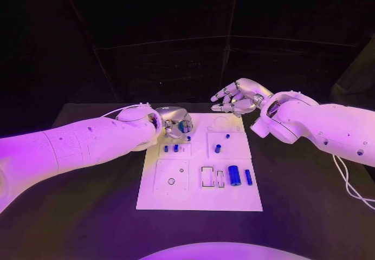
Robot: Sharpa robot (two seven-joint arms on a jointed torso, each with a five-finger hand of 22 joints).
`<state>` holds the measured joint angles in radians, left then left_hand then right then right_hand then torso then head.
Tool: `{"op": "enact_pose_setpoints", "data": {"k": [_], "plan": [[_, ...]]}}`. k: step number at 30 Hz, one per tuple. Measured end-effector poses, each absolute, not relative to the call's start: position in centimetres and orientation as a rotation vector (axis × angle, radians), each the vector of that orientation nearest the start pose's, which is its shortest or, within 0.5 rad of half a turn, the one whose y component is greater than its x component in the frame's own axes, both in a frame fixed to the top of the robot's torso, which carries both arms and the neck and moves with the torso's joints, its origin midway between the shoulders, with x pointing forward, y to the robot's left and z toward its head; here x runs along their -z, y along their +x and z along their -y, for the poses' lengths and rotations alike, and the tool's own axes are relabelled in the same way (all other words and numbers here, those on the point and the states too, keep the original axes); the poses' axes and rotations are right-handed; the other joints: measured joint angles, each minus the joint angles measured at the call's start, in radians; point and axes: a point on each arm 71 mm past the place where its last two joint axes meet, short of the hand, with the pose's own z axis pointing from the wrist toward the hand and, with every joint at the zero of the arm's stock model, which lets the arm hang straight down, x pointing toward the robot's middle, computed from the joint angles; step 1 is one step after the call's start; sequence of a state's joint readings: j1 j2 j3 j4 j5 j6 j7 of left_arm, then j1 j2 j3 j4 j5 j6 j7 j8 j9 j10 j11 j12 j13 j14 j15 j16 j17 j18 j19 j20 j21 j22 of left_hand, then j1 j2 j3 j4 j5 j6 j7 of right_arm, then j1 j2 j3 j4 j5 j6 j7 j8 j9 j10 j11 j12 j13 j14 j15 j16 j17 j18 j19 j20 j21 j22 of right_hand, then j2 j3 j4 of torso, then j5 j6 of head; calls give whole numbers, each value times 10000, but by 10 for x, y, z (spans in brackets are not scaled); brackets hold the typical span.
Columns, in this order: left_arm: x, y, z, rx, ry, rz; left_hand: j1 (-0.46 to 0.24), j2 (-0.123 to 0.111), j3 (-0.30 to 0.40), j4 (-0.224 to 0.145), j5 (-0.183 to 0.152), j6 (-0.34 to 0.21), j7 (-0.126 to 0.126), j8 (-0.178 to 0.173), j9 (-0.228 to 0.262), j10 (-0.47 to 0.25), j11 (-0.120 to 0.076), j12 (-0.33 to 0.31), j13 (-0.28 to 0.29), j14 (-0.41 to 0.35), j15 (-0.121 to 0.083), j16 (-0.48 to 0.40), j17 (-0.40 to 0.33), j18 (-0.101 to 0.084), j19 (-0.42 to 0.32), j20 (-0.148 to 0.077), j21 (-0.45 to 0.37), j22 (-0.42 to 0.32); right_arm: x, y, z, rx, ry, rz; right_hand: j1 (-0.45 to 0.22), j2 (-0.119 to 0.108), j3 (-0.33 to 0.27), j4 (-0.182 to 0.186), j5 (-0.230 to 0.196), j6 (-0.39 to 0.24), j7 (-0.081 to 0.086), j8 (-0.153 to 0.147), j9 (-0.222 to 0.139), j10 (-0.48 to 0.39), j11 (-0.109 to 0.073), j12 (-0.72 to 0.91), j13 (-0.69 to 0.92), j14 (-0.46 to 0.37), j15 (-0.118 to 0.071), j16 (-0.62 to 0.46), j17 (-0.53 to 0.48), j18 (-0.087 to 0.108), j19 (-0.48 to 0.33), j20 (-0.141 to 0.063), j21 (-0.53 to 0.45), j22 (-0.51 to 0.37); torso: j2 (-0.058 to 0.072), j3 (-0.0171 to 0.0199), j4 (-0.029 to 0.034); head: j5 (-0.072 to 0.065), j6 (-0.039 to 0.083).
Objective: Assemble the parts on the task board
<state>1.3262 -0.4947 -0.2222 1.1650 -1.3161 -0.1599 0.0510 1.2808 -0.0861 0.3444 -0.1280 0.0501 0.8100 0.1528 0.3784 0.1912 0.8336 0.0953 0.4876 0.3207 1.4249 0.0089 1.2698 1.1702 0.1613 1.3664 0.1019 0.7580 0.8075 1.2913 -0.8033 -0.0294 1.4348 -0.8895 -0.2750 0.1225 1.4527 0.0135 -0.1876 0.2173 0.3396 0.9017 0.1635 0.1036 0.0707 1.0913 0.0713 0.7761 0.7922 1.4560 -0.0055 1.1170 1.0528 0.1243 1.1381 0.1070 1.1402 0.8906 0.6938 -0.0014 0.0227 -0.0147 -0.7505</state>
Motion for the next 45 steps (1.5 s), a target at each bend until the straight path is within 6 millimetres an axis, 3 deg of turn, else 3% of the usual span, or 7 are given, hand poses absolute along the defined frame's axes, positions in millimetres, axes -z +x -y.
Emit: {"op": "enact_pose_setpoints", "data": {"k": [8,9,16,28,31,37,45], "plan": [[211,537,-107,6921,3962,-18261,0,0,242,7,0,504,-170,-226,-264,249,-78,-273,-463,268,-90,654,610,-155,326,-73,1585,1453,139,516,200,-10567,2292,-16330,0,0,0,0,66,0,0,0,0,0,0,0,-11,0,0,0,9,0,0,0,0,0,0,-1,0,-7,-16],[212,537,-106,6889,4003,-18280,0,0,260,11,0,573,-168,-288,-292,296,-96,-319,-523,283,-106,693,627,-296,326,-74,1682,1543,139,516,200,-10569,2291,-16329,0,0,0,0,66,0,0,0,0,0,0,0,-11,0,0,0,9,0,0,0,0,0,1,-2,0,-8,-17],[218,536,-103,6681,4257,-18473,-1,1,396,12,0,764,-190,-483,-465,514,-130,-476,-807,352,-105,809,699,-296,429,-103,2321,2154,139,516,200,-10565,2293,-16325,0,0,0,0,66,0,0,0,0,1,1,0,-10,0,0,0,8,0,0,0,0,1,1,-5,11,-31,-41],[218,540,-99,6424,4353,-18570,65,144,718,-2,0,980,-120,-647,-609,709,-113,-636,-1051,351,-105,893,699,-295,480,-87,2645,2519,139,517,199,-10581,2284,-16324,0,0,0,0,67,0,0,0,0,1,1,0,-9,0,0,0,7,0,0,0,0,2,-10,-1,13,-48,-35],[218,540,-98,6396,4359,-18587,114,203,826,-1,0,1046,-130,-691,-640,747,-77,-679,-1119,351,-105,897,696,-446,480,-87,2735,2587,139,517,199,-10581,2284,-16324,0,0,0,0,67,0,0,0,0,1,1,0,-9,0,0,0,7,0,1,0,0,2,-10,-1,13,-58,-42],[218,540,-96,6398,4395,-18589,37,477,1046,111,-1,1281,-183,-695,-664,1178,-147,-708,-1229,351,-105,1001,715,-446,527,-62,3127,2940,139,517,199,-10586,2281,-16325,0,0,0,0,116,0,0,0,0,1,1,0,-9,0,0,0,23,-1,0,0,0,2,-9,0,13,-61,-50],[220,539,-95,6549,4443,-18494,29,485,1169,94,-1,1571,-242,-764,-706,1569,-254,-715,-1377,387,-141,1041,747,-446,605,-138,3506,3323,139,517,198,-10592,2277,-16327,0,0,0,0,117,0,0,0,0,1,2,0,-8,0,0,0,22,0,0,0,0,3,-12,0,17,-68,-54]]}}
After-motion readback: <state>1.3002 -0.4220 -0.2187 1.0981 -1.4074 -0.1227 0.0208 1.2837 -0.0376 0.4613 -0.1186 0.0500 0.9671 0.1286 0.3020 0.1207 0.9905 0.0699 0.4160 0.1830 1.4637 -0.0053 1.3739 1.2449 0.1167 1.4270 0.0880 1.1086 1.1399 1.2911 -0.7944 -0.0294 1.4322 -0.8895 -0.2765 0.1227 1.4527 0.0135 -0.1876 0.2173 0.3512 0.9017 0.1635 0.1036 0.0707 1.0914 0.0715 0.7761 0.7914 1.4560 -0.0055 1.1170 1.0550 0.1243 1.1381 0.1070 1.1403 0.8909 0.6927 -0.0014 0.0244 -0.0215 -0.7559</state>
